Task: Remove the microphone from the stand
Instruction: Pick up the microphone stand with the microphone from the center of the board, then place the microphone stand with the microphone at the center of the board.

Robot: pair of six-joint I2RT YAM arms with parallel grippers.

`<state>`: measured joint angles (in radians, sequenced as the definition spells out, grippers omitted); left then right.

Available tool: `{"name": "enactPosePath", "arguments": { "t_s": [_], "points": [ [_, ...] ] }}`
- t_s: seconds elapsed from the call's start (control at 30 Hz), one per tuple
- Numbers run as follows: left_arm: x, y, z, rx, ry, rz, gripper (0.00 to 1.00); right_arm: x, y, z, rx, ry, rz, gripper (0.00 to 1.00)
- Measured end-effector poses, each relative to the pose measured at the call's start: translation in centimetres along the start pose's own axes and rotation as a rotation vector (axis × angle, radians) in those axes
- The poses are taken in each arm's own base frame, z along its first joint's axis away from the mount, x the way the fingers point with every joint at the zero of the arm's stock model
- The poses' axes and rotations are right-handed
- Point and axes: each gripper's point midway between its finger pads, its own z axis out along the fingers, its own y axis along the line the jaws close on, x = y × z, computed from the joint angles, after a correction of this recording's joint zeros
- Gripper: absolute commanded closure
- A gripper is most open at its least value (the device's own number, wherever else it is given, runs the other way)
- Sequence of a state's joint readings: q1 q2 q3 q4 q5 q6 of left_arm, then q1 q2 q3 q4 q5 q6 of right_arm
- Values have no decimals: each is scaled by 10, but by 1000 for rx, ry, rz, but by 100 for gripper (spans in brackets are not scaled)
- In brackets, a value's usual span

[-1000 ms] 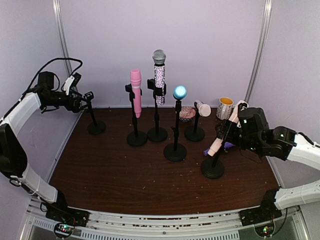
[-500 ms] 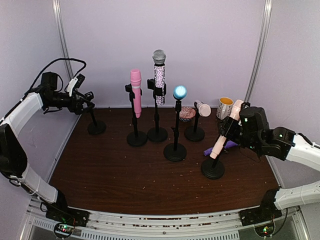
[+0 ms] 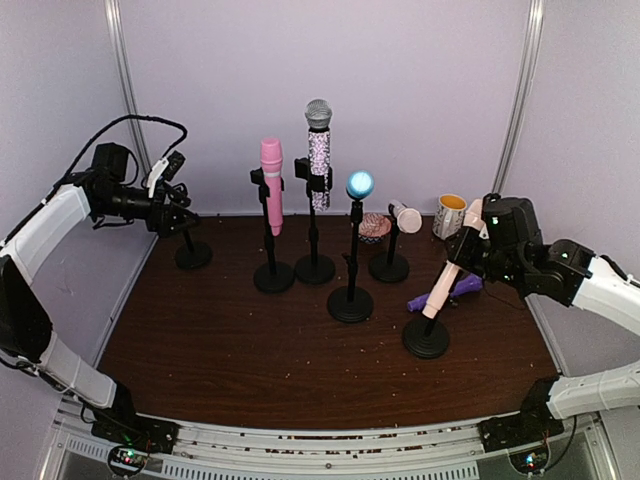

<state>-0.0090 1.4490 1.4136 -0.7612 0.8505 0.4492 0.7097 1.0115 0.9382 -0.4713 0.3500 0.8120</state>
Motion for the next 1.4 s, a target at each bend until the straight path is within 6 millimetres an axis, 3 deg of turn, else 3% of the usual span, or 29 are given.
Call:
{"name": "enactPosePath", "arguments": {
  "t_s": [0.27,0.37,0.7,0.93,1.07,1.17,1.3,1.4],
  "points": [
    [11,-26,-5,59,52,20,2,11,14,-4,-43,26,-5,100],
    [15,-33,-8,75,70,23,2,22,30,-7,-73,48,-11,100],
    [10,-59,-22,101,71,66,2,70,115,-8,-191,119,20,100],
    [11,-122,-10,208,73,143,2,93,163,-11,-183,73,108,99],
    [10,-150,-1,249,75,176,2,97,185,-11,-180,32,135,56],
    [-2,-166,6,278,43,205,2,94,203,-14,-198,5,150,36],
    [-16,-175,12,297,-10,213,2,76,223,-28,-257,-41,179,23],
    [-20,-175,17,303,-32,204,2,66,224,-35,-289,-67,173,21]
  ]
}}
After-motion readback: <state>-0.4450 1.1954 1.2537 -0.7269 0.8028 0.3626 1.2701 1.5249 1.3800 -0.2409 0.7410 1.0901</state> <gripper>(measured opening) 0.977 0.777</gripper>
